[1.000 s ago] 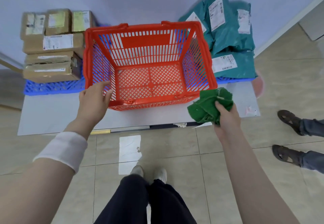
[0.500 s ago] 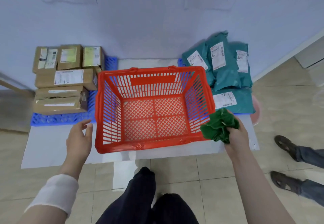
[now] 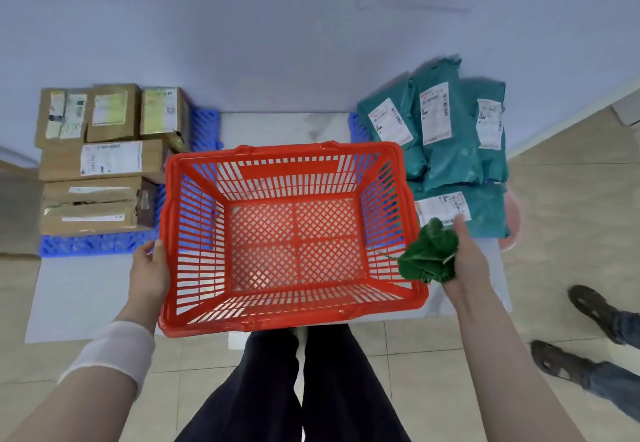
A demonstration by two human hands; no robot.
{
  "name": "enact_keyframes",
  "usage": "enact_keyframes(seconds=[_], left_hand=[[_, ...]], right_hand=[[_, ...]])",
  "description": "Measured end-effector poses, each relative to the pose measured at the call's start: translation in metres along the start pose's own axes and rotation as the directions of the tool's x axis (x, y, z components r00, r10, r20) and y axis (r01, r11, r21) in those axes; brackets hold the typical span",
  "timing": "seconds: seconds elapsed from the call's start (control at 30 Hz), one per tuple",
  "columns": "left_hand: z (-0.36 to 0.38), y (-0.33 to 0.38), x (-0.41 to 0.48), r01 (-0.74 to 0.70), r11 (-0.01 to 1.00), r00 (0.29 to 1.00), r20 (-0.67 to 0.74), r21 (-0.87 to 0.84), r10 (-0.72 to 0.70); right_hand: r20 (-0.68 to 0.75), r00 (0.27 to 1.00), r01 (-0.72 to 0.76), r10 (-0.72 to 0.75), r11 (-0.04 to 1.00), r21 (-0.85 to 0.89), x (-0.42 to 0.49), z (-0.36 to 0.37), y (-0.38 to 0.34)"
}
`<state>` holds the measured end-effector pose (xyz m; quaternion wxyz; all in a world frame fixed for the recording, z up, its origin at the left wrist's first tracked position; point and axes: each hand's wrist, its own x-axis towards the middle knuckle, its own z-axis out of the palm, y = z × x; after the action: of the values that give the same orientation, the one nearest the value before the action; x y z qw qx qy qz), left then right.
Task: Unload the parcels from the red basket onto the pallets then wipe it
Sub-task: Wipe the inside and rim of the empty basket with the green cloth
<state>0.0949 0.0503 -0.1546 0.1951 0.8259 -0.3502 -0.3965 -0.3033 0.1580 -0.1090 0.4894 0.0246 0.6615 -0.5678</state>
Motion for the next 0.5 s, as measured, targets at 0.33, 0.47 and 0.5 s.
enact_keyframes(seconds=[0.33,0.47,0.5], left_hand=[[0.021,0.015,0.005,0.117,0.993,0.987,-0.108,-0.027,-0.12],[0.025,0.011,0.014,0.113,0.992,0.987,-0.119,0.05,-0.107],[0.027,0.011,0.016,0.1,0.992,0.99,-0.111,0.072,-0.092]], right_hand=[[0.179,0.954,0.269,-0.241,0.422,-0.866,0.061,-0.04,-0.016],[0.093,0.971,0.188,-0.22,0.463,-0.866,0.079,-0.032,0.01],[0.048,0.972,0.162,-0.231,0.508,-0.846,0.08,-0.026,0.015]])
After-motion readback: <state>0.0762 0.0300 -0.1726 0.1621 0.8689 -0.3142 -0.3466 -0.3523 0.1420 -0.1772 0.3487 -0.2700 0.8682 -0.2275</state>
